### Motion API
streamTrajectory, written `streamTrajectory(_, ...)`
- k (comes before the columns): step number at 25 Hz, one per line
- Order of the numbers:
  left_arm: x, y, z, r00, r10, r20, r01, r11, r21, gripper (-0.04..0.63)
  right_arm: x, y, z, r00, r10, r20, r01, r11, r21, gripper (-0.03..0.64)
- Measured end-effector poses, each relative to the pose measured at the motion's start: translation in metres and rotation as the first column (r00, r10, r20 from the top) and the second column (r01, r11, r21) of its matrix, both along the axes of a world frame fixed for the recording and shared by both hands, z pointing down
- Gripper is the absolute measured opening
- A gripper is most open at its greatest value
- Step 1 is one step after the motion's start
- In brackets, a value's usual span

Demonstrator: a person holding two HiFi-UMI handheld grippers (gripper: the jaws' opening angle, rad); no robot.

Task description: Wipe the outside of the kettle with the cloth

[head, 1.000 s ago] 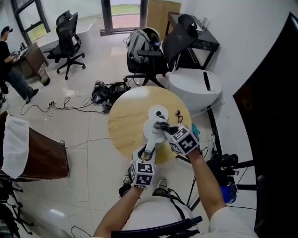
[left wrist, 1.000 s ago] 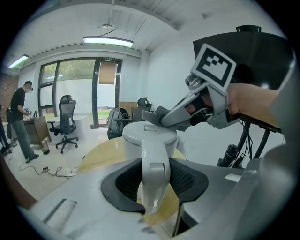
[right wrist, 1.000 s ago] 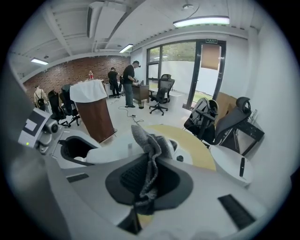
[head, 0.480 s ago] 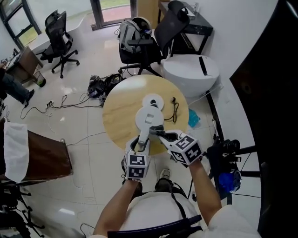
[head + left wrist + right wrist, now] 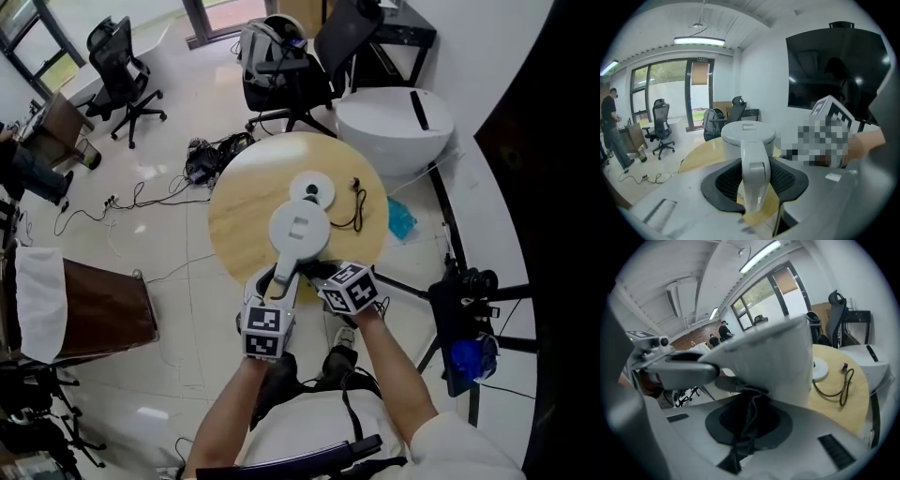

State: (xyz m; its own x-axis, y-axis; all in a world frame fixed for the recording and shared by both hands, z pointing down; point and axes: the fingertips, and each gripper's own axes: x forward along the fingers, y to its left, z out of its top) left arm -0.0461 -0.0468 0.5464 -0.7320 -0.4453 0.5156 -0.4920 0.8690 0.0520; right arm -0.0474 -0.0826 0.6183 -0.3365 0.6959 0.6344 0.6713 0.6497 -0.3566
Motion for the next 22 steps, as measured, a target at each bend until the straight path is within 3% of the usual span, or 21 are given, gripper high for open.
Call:
streamTrajectory(9,0.0,0.0,-0.002,1.0,0.021,0.005,-0.021,1.0,-0.003,0.166,0.002,-0.005,0.113,0.991,0.036,-0.127,-0.024,0.995,0.095,0.031)
streamTrajectory(14,-0.002,0.005,-0.004,1.0,0.022,0.0,-0.022,1.0,-0.009,0.166,-0.001,-0.012,0.09,0.997,0.061,0.037,-0.066,0.985,0.16,0.031)
streamTrajectory(19,0.0,0.008,-0.004,0.999,0.032,-0.005,-0.032,0.999,-0.014,0.166,-0.005,-0.026,0.001,0.953,0.201,0.228,-0.21,0.978,0.015,0.031)
streamTrajectory(22,-0.002,0.01,-0.005,0.999,0.043,-0.01,-0.043,0.999,-0.016,0.166,-0.009,-0.029,-0.048,0.918,0.242,0.316,-0.24,0.97,-0.046,0.031)
